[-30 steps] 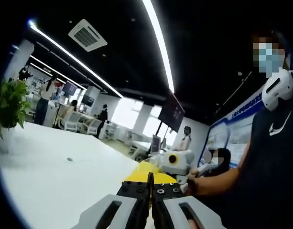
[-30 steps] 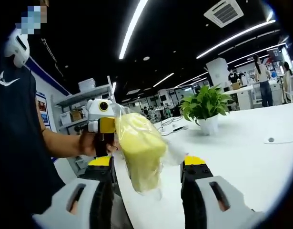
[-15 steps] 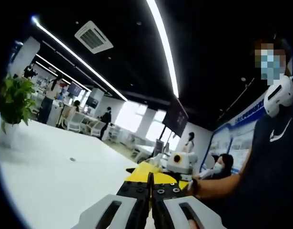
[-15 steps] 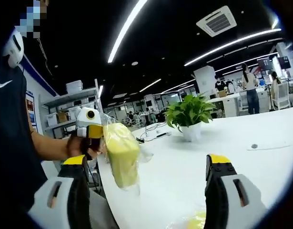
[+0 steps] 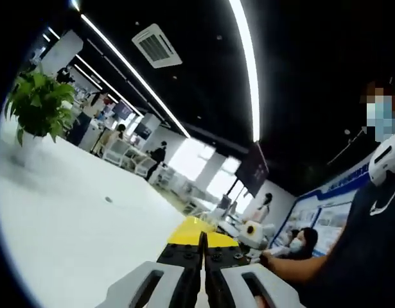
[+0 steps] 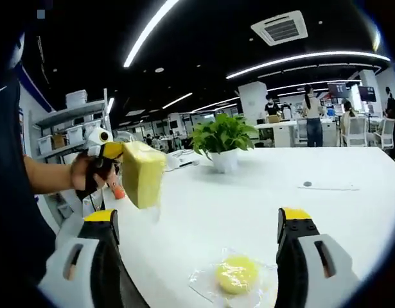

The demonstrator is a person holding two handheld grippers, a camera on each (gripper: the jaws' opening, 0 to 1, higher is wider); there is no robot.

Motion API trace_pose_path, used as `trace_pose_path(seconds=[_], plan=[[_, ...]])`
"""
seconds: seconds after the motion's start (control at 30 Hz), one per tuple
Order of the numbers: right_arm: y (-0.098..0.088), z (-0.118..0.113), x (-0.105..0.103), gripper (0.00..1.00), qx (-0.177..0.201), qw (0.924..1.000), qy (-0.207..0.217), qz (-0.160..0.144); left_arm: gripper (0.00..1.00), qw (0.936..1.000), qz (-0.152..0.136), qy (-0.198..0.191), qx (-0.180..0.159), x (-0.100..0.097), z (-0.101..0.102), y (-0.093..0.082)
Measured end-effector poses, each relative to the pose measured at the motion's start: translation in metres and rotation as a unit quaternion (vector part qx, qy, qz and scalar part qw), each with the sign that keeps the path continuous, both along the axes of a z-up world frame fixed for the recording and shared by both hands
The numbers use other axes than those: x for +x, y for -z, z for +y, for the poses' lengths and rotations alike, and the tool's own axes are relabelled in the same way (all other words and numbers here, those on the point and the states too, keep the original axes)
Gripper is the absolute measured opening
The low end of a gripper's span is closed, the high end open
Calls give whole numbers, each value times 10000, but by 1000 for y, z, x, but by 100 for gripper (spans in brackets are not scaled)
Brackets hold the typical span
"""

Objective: Compare the silicone blocks by pressing each to a similar depth, holding the contact briefly, and releasing to observe deformation and rebound differences across the visible hardness samples.

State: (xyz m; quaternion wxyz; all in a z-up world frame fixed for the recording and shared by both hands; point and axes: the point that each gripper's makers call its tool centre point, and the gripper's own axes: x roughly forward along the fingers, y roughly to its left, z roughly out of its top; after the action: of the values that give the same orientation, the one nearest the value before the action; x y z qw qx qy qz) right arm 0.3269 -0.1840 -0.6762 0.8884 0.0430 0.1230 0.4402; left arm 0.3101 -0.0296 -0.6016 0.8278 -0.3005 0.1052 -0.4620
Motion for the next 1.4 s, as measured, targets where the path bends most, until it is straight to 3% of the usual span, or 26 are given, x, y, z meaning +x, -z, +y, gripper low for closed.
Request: trace_pose_path(seconds=[0.1,0.47,0.63,0.9,1.1,1.17,1.27,1.37,1.4], plan=[[9,-9,-3,96,-102,9999,111,35,0,9995,235,-34,-202,4,6,12],[39,-39,-20,96,-280,9980,456,326,0,9943,962,-166,-438,18,16,62],[53,-50,-22,96,-526,9964,571,330,0,9912,1250,-175,-404,23,18,87],[62,-55,-21,96,-471,9969,584,246,0,9858,1641,-188,-293,32,22,122],[75,-56,-24,96,-638,9962,530,281,0,9802,1919,-406,-279,42,33,143],[78,-61,-23,96,-535,9958,636,386,0,9801,1893,-591,67,48,37,153],[81,-64,-25,96,-431,9955,686,485,0,9802,1884,-612,-79,55,39,152],[79,-64,-27,96,-426,9956,684,484,0,9819,1754,-656,295,59,40,160],[79,-64,-28,96,-433,9956,686,476,0,9808,1718,-699,607,62,41,169]])
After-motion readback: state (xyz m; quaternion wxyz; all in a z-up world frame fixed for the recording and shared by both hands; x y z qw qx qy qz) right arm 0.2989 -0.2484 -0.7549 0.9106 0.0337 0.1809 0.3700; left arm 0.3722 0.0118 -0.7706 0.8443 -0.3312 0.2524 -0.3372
